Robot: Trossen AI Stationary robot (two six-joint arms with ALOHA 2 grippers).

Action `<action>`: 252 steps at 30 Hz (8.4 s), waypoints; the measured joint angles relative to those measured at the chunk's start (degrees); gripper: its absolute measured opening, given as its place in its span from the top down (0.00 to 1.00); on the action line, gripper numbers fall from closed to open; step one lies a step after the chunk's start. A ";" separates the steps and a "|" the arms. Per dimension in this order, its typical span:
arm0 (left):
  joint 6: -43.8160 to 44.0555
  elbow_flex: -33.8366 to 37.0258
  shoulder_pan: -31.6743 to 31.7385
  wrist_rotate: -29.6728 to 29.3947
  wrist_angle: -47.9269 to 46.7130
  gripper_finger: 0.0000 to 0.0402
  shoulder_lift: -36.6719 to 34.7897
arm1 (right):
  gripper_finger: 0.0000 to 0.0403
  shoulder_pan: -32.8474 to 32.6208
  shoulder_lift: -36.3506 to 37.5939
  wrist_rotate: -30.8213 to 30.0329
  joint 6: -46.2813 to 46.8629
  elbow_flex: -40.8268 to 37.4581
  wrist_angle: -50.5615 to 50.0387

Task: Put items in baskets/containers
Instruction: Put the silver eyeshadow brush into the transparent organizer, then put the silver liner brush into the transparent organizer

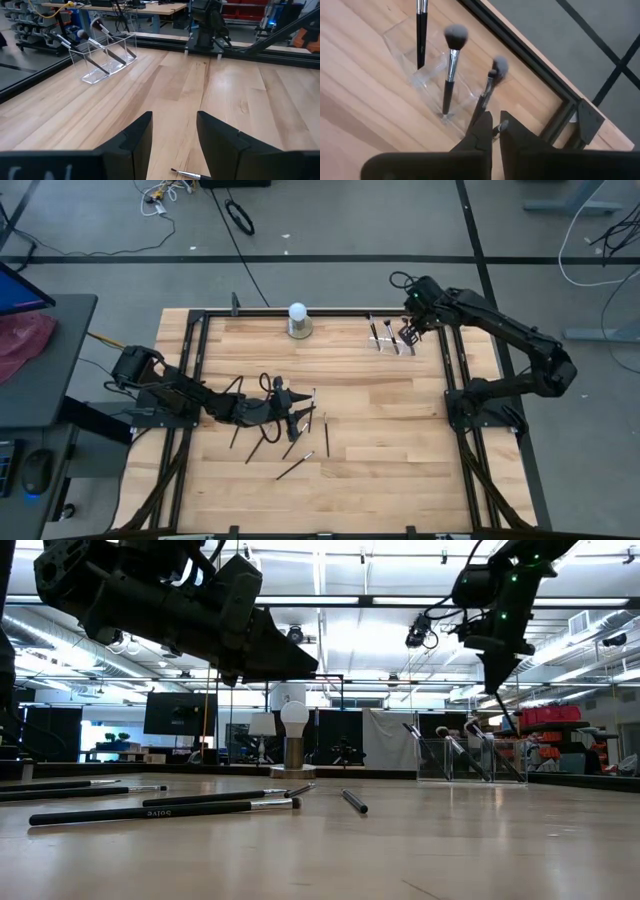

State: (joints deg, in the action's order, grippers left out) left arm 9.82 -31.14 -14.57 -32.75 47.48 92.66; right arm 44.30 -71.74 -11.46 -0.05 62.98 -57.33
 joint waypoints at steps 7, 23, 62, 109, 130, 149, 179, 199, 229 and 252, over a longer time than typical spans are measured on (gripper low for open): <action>0.03 0.00 0.29 -0.54 -0.37 0.60 0.02 | 0.98 -0.03 0.48 1.88 0.67 0.00 -0.02; 1.31 0.00 0.57 -0.62 -0.33 0.60 0.02 | 0.92 0.00 -4.29 5.07 1.06 -7.17 8.29; 63.82 -9.60 -21.19 -0.86 -92.15 0.60 -19.58 | 0.63 -41.16 13.08 0.98 -2.06 -33.64 68.63; 74.83 9.66 -22.27 -18.65 -60.87 0.52 -2.78 | 0.63 -52.44 -13.36 -0.31 5.57 -41.18 108.84; 70.94 9.86 -22.41 -20.67 -58.15 0.74 -2.74 | 0.63 -52.44 -13.36 -0.29 5.57 -41.16 108.77; 70.48 8.89 -21.97 -17.31 -64.67 0.60 -14.58 | 0.63 -52.37 -13.36 -0.30 5.57 -41.13 108.77; 94.60 1.20 -22.18 1.38 -81.38 0.66 -14.46 | 0.63 -52.37 -13.39 -1.60 5.20 -41.13 108.12; 94.84 0.92 -20.52 -3.32 -77.01 0.65 -5.30 | 0.63 -52.37 -13.39 -1.59 6.25 -41.13 107.31; 89.92 1.20 -25.97 -15.11 -71.24 0.62 3.79 | 0.63 -52.40 -13.39 -1.60 6.50 -41.13 107.37; 90.16 4.92 -30.01 -22.31 -65.62 0.96 5.40 | 0.63 -52.37 -13.39 -1.60 6.64 -41.13 107.40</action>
State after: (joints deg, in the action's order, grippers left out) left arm 99.98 -26.22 -44.58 -55.05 -18.14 98.07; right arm -8.08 -85.12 -13.06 6.59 21.85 50.06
